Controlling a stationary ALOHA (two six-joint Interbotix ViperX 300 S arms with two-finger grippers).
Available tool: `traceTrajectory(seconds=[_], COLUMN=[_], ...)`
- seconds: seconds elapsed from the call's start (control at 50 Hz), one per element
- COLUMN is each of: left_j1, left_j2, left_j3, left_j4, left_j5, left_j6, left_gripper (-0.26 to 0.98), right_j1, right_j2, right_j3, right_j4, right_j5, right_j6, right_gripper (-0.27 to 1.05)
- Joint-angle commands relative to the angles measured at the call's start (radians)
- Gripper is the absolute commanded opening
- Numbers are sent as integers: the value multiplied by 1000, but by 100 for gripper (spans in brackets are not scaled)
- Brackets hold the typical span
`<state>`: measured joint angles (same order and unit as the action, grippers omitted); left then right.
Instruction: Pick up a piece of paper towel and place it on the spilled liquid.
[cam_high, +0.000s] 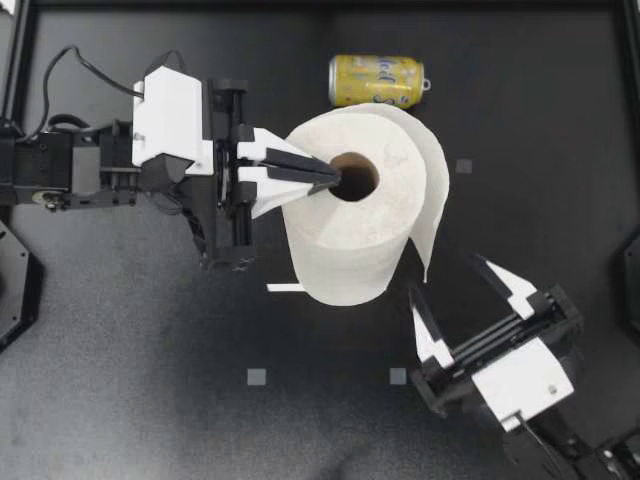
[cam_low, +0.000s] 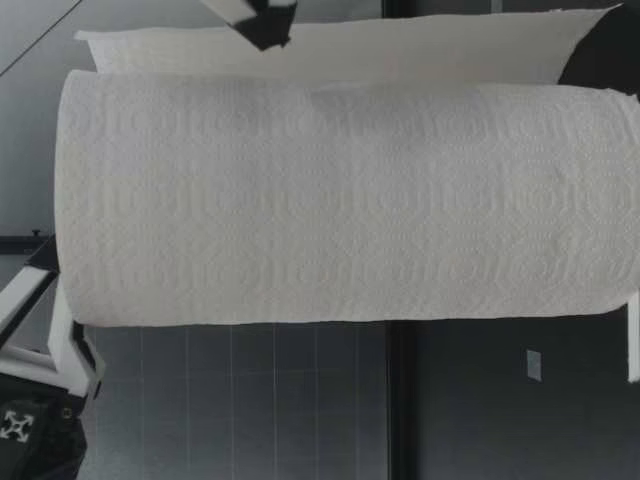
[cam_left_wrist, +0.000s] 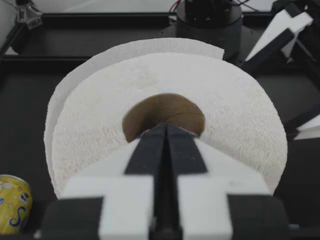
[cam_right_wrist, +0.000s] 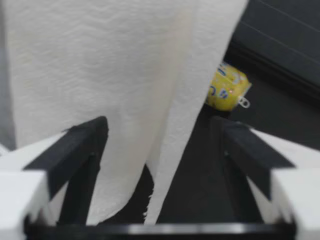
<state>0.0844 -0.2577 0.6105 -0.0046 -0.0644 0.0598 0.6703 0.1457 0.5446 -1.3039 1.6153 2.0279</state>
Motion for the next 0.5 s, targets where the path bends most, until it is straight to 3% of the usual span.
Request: traceTrajectory(seconds=[0.0, 0.48], left_j1=[3, 3], left_j2=[-5, -5], left_j3=[-14, -5], left_j4=[0, -2], left_j5=[3, 3], left_j6=[0, -5], left_gripper=[8, 8], right_j1=[-18, -135], right_j2=[-9, -3], right_j3=[-9, 32], right_j4=[-3, 3], right_j5=[12, 11], right_j6=[21, 28], right_gripper=[78, 78])
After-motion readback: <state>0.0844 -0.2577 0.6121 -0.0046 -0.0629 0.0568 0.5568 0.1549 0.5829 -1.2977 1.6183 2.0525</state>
